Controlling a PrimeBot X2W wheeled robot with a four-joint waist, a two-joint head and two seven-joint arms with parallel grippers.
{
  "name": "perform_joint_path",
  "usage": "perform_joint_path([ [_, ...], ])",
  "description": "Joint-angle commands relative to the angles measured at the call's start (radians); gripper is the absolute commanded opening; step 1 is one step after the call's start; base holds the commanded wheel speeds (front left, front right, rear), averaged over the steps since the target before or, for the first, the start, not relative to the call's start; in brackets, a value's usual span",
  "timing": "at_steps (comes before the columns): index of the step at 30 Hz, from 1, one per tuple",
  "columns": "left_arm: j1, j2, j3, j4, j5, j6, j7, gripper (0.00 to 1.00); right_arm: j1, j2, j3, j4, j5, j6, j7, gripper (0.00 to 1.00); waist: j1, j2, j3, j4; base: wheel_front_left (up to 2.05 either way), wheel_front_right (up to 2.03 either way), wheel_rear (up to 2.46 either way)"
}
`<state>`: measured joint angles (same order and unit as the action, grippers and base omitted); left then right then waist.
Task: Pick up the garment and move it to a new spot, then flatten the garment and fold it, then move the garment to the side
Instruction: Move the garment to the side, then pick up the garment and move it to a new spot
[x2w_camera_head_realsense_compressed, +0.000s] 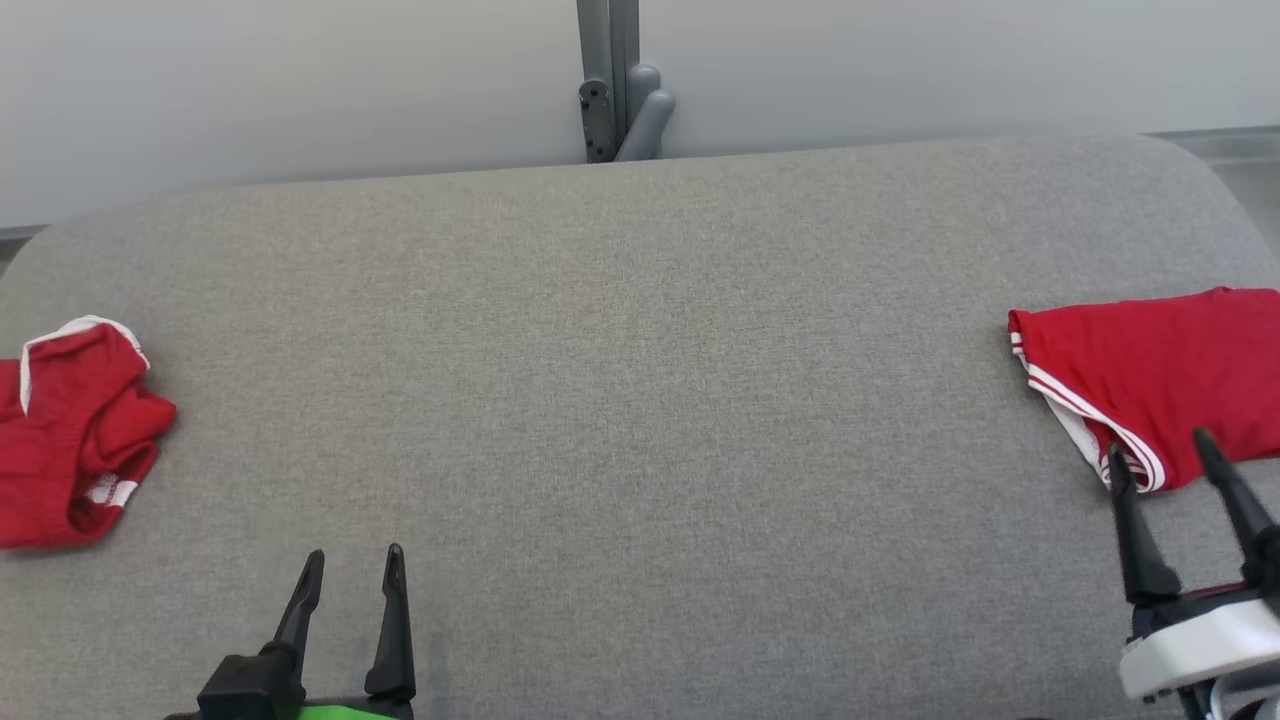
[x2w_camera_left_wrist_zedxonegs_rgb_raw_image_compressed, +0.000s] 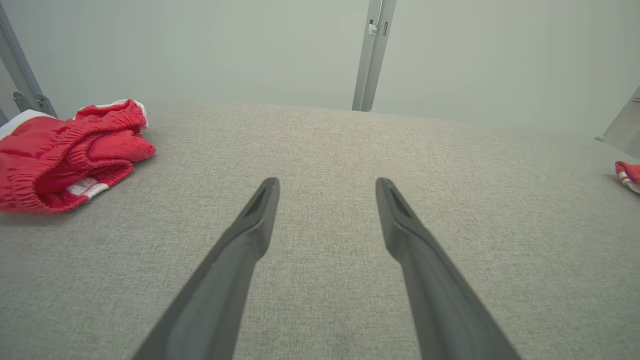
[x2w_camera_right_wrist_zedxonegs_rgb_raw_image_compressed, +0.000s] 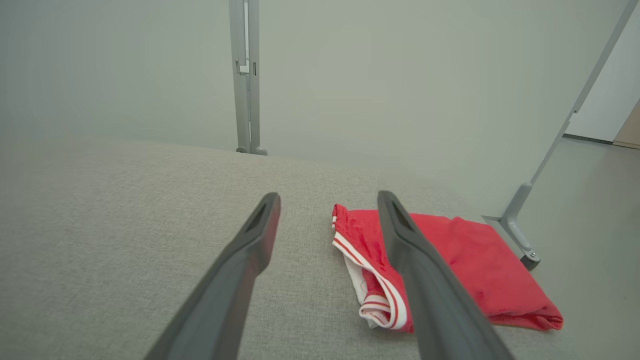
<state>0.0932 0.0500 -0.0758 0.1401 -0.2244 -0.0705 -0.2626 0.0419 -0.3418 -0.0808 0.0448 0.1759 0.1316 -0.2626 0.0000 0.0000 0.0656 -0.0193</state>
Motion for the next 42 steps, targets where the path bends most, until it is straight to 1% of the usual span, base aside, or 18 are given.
perform_joint_path([
  [1, 0.02, 0.002, 0.012, 0.023, 0.017, 0.004, -0.003, 1.0, 0.041, 0.036, 0.014, 0.007, 0.011, -0.002, -0.003, 1.0, 0.0, 0.0, -0.051, 0.02, 0.0, 0.0, 0.0],
  [5, 0.018, 0.001, 0.028, 0.051, 0.006, -0.002, -0.003, 1.0, 0.084, 0.097, 0.014, 0.035, -0.003, -0.002, -0.003, 1.0, 0.0, 0.0, -0.07, 0.013, 0.0, 0.0, 0.0],
  [10, 0.015, 0.001, 0.027, 0.077, 0.006, -0.006, -0.003, 1.0, 0.112, 0.153, -0.009, 0.075, -0.026, -0.002, -0.003, 1.0, 0.0, 0.0, -0.09, 0.009, 0.0, 0.0, 0.0],
  [16, 0.004, 0.001, 0.029, 0.089, 0.018, -0.016, -0.003, 1.0, 0.104, 0.176, -0.008, 0.092, -0.042, -0.002, -0.003, 1.0, 0.0, 0.0, -0.089, 0.003, 0.0, 0.0, 0.0],
  [20, -0.011, 0.002, 0.032, 0.089, 0.025, -0.021, -0.003, 1.0, 0.099, 0.178, -0.009, 0.079, -0.051, -0.002, -0.003, 1.0, 0.0, 0.0, -0.083, 0.026, 0.0, 0.0, 0.0],
  [23, -0.018, 0.001, 0.036, 0.078, 0.019, -0.017, -0.003, 1.0, 0.102, 0.186, -0.002, 0.064, -0.054, -0.002, -0.003, 1.0, 0.0, 0.0, -0.079, 0.074, 0.0, 0.0, 0.0],
  [24, -0.018, 0.002, 0.036, 0.074, 0.013, -0.011, -0.003, 1.0, 0.104, 0.192, 0.014, 0.061, -0.057, -0.002, -0.003, 1.0, 0.0, 0.0, -0.076, 0.12, 0.0, 0.0, 0.0],
  [31, 0.016, 0.002, 0.043, 0.061, -0.011, 0.021, -0.003, 1.0, 0.087, 0.226, 0.117, 0.039, -0.046, -0.002, -0.003, 1.0, 0.0, 0.0, -0.081, 0.337, 0.0, 0.0, 0.0],
  [35, 0.044, 0.002, 0.05, 0.054, -0.022, 0.032, -0.003, 1.0, 0.075, 0.235, 0.173, 0.038, -0.041, -0.002, -0.003, 1.0, 0.0, 0.0, -0.094, 0.443, 0.0, 0.0, 0.0],
  [38, 0.066, 0.001, 0.053, 0.045, -0.035, 0.036, -0.003, 1.0, 0.071, 0.236, 0.201, 0.041, -0.035, -0.002, -0.003, 1.0, 0.0, 0.0, -0.105, 0.488, 0.0, 0.0, 0.0],
  [42, 0.066, 0.001, 0.052, 0.026, -0.044, 0.034, -0.003, 1.0, 0.06, 0.222, 0.218, 0.033, -0.035, -0.002, -0.003, 1.0, 0.0, 0.0, -0.099, 0.506, 0.0, 0.0, 0.0],
])
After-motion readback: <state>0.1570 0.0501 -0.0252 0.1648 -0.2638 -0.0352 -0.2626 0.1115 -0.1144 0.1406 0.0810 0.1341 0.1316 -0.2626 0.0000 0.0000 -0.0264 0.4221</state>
